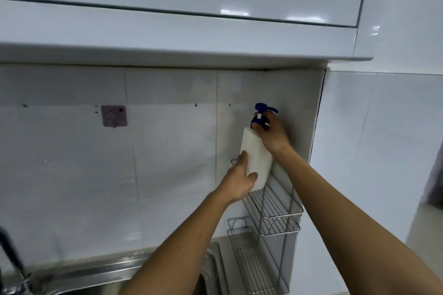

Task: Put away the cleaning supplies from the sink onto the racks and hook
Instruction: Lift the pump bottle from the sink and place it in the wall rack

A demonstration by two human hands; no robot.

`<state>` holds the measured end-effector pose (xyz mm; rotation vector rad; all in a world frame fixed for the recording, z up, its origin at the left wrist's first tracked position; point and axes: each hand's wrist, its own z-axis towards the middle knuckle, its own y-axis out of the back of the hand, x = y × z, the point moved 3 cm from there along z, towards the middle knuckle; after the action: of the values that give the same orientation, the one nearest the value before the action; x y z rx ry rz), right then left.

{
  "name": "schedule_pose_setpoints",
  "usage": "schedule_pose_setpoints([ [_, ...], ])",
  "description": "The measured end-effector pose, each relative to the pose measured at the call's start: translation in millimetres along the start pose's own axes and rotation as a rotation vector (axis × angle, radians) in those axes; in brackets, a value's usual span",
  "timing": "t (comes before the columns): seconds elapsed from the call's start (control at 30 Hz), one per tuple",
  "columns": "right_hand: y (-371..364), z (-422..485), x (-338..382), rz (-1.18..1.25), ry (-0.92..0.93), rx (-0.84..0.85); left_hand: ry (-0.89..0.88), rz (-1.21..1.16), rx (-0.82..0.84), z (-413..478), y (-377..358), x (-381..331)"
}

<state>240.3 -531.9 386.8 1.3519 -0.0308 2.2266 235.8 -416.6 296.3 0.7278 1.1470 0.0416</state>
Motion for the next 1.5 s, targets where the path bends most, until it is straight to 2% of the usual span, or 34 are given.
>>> schedule_pose_setpoints([
  [0.17, -4, -12, -19, -0.116, 0.032, 0.076, 0.036, 0.02, 0.016, 9, -5, 11],
  [0.33, -2, -43, -49, -0.247, 0.025, 0.017, 0.042, 0.046, 0.019, 19, -3, 18],
  [0.5, -10, -72, -75, -0.624, -0.012, 0.056, 0.072, 0.029, 0.008, 30, -3, 20],
  [0.73, -19, -64, -89, -0.569, -0.134, 0.207, 0.071, 0.076, 0.001, 48, 2, 27],
  [1.03, -25, -59, -97, -0.649, -0.158, 0.299, 0.118, 0.105, -0.001, 61, 4, 36],
  [1.37, -25, -59, -90, -0.688, -0.156, 0.294, 0.14, 0.159, 0.022, 54, 7, 37],
  [1.43, -24, -62, -80, -0.661, -0.142, 0.25, 0.144, 0.171, 0.008, 42, 14, 40],
  [1.5, -23, -65, -62, -0.619, -0.1, 0.135, 0.15, 0.237, -0.019, 26, 27, 49],
])
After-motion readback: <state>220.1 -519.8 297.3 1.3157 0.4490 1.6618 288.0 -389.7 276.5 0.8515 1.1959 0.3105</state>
